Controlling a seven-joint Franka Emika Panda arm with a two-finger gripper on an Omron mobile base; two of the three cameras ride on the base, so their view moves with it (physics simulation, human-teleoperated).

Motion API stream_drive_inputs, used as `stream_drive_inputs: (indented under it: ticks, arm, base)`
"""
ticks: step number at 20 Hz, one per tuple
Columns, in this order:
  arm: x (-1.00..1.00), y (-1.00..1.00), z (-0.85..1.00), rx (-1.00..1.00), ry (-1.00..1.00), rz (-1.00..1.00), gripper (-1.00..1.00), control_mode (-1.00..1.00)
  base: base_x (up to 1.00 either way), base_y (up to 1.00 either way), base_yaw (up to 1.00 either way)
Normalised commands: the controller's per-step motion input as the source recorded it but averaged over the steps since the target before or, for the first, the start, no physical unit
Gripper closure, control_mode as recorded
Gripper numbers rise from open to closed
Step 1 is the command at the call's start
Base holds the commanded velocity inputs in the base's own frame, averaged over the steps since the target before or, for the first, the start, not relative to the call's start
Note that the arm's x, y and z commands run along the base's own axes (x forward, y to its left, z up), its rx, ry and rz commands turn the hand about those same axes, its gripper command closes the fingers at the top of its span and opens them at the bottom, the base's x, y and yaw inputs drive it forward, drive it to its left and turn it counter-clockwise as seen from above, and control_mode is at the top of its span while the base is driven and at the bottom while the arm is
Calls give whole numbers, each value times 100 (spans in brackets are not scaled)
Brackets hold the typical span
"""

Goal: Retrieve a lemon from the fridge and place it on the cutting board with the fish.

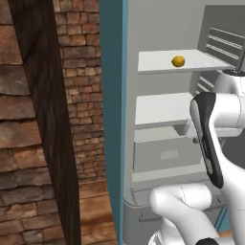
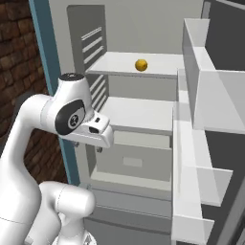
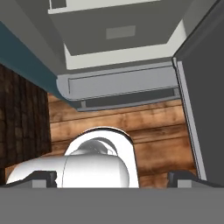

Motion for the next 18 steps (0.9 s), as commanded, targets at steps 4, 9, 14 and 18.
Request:
stream_drive_inputs:
  ticks: [4,9,14,18]
  arm:
    - [0,0,0,0,0,0,-100,100]
    - [0,0,0,0,0,0,-100,100]
    - [0,0,0,0,0,0,-100,100]
    - [0,0,0,0,0,0,-100,100]
  base:
    - [40,-33,-7]
    - [28,-32,-20]
    - [52,-3,-16]
    - [72,0,-12]
